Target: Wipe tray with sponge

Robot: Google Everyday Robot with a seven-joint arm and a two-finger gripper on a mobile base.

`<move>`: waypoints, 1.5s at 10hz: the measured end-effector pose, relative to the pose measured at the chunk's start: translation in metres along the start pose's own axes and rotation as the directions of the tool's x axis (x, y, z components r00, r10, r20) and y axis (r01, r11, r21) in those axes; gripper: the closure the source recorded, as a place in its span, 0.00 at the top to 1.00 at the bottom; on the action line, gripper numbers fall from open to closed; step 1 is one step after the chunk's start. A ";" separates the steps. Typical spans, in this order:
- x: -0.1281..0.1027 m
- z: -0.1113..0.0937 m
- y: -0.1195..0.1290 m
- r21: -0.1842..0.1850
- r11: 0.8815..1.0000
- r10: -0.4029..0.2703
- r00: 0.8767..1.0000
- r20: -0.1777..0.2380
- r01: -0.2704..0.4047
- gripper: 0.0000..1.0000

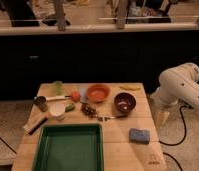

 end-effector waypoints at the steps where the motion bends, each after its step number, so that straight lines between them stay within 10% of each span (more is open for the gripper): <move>1: 0.000 0.000 0.000 0.000 1.000 0.000 1.000 0.000 0.000 0.80; 15: -0.001 0.004 0.006 -0.003 1.000 -0.029 0.999 -0.020 0.029 0.80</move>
